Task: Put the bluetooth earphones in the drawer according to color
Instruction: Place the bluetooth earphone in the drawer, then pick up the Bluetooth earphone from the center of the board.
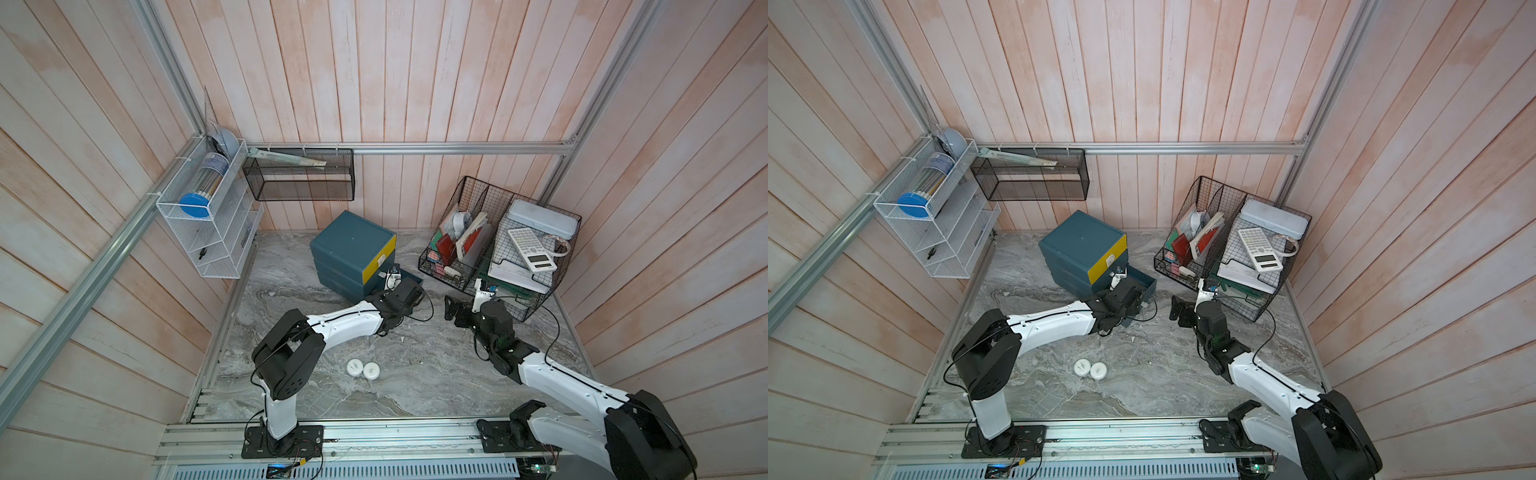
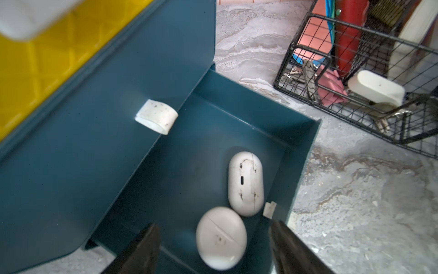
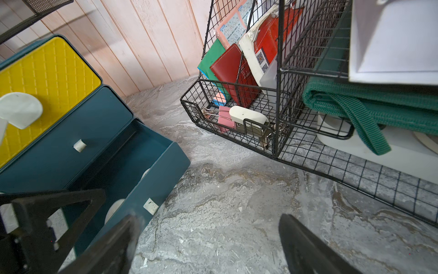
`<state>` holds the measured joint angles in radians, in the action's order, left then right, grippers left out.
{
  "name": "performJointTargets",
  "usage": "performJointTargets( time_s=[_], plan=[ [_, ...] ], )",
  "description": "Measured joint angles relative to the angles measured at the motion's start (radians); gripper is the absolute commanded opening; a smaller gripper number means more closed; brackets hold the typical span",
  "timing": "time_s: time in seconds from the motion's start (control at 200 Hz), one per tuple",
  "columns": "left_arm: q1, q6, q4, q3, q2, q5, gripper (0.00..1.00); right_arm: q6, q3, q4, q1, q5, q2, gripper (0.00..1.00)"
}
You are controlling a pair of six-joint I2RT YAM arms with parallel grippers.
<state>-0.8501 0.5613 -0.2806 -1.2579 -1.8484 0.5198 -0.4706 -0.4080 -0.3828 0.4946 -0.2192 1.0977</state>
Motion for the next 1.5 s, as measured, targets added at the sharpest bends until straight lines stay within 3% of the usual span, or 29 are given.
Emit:
performJointTargets(
  time_s=[0.11, 0.44, 0.745, 0.87, 1.005, 1.16, 1.5],
  plan=[
    [0.000, -0.006, 0.010, 0.035, 0.054, -0.015, 0.94, 0.000, 0.000, 0.000, 0.000, 0.000, 0.000, 0.98],
    [0.040, -0.019, 0.113, 0.332, 0.425, 0.023, 1.00, 0.000, 0.002, -0.015, 0.000, 0.036, 0.000, 0.98],
    [0.319, 0.024, 0.300, 0.695, 0.671, -0.021, 1.00, 0.035, 0.050, -0.102, 0.000, 0.177, -0.027, 0.98],
    [0.436, 0.065, 0.337, 0.761, 0.698, -0.100, 1.00, 0.069, 0.074, -0.146, 0.000, 0.297, -0.025, 0.98],
    [0.490, 0.099, 0.365, 0.777, 0.725, -0.166, 1.00, 0.106, 0.061, -0.169, 0.007, 0.434, 0.010, 0.98],
    [0.511, 0.117, 0.388, 0.785, 0.766, -0.201, 1.00, 0.182, -0.005, -0.144, 0.124, 0.500, 0.073, 0.98],
    [0.533, 0.132, 0.402, 0.818, 0.818, -0.210, 1.00, 0.348, -0.122, -0.050, 0.420, 0.488, 0.283, 0.96]
  ],
)
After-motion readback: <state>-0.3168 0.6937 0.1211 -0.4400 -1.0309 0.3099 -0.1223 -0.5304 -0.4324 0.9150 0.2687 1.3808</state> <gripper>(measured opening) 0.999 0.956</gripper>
